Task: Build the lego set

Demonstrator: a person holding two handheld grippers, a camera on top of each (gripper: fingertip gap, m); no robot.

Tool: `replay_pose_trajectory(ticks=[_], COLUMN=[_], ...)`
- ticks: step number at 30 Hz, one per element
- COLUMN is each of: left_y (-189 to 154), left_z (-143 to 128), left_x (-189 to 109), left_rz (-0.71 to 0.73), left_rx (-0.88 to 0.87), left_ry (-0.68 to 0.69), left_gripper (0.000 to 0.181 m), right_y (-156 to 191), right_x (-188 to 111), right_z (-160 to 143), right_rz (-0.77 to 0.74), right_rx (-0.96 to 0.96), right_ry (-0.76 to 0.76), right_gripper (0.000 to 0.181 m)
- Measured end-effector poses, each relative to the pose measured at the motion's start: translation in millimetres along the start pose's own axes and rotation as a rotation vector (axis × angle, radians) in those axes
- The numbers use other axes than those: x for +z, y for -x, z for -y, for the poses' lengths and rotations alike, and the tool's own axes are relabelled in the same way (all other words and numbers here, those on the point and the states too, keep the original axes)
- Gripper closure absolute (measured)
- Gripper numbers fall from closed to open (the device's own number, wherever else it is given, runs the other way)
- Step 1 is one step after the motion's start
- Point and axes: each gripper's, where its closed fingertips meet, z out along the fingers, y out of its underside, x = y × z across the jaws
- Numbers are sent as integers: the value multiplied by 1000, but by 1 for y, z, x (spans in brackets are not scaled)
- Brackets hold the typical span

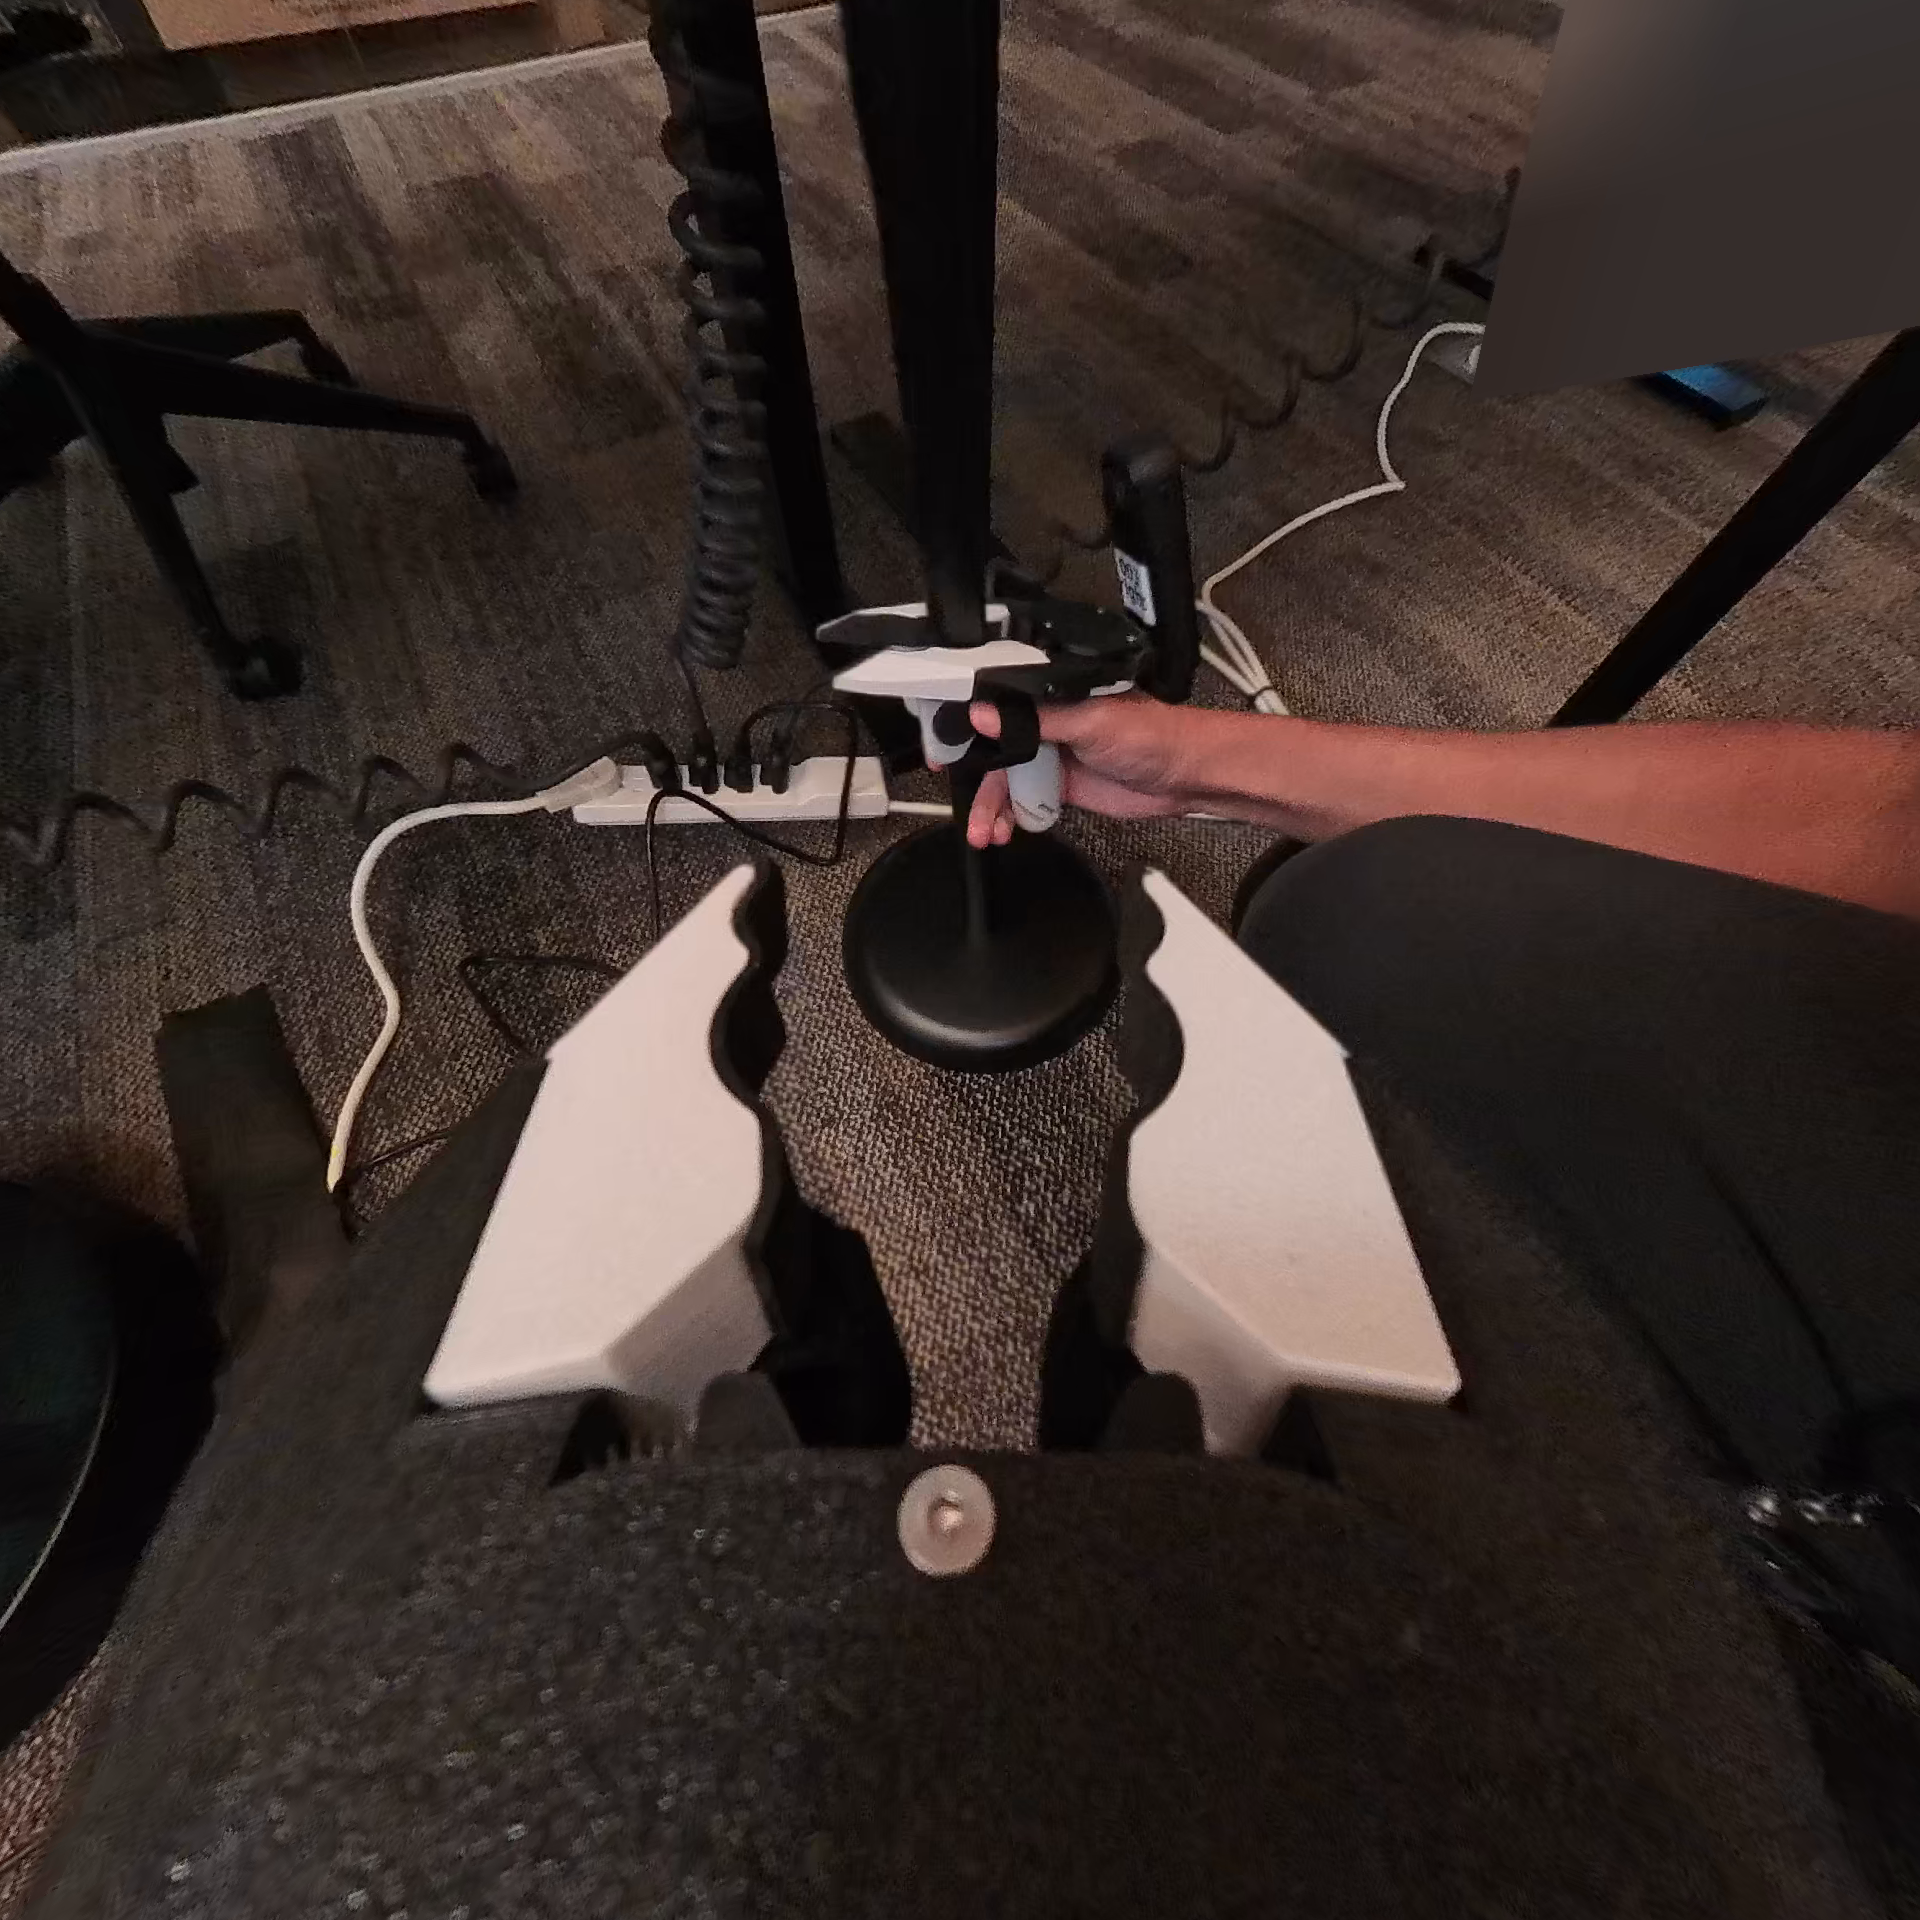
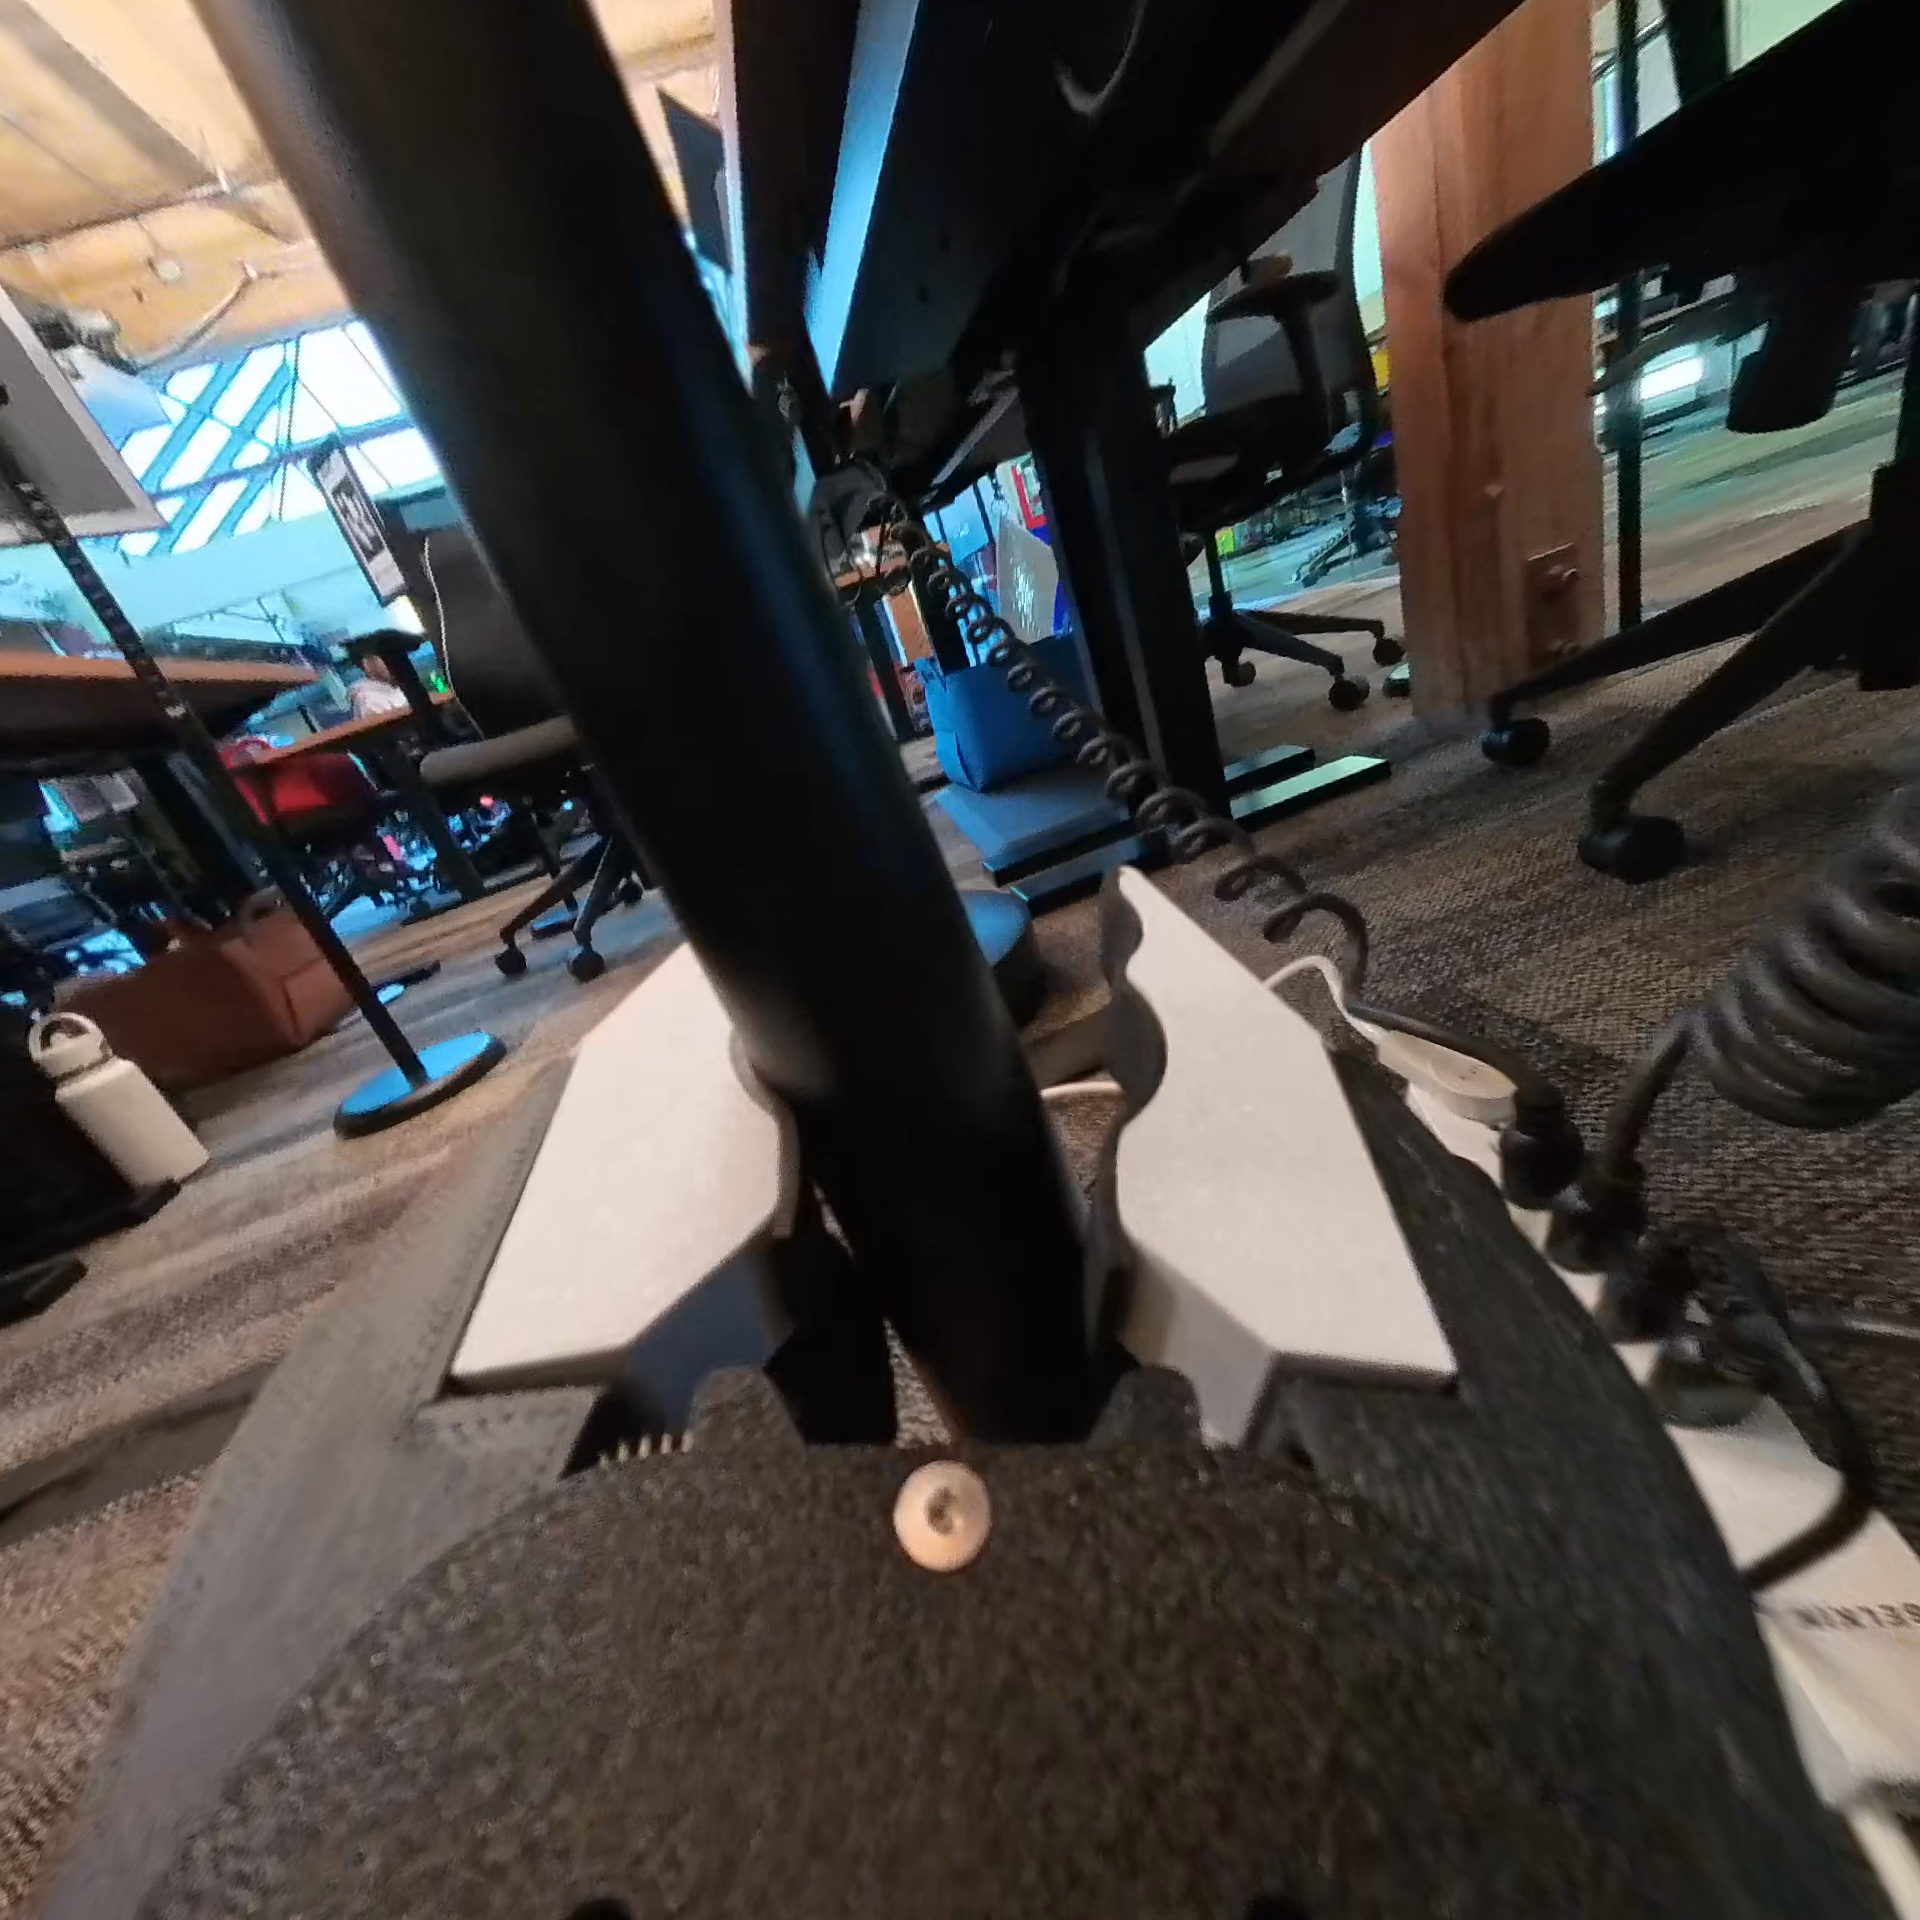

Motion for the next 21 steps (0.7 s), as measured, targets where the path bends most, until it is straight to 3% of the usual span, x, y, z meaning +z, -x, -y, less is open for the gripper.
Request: replay_pose_trajectory(ticks=[3,8,10,16,21], left_y=[-9,-5,-10,-23,-37], left_z=[15,85,91,92,123], left_x=[1,7,7,-15,-50], left_rz=[-31,-23,-47,3,4], left_rx=[29,144,108,150,240], left_ry=[-39,-200,-229,-294,-346], left_gripper=[120,120,118,125,123], right_y=[14,41,51,80,126], right_x=[12,32,40,76,91], right_z=[2,-6,-1,86,104], right_rz=[41,51,42,60,200], right_rx=[33,19,7,-94,-67], right_ry=[-13,62,56,59,121], right_gripper=[119,108,104,97,93])
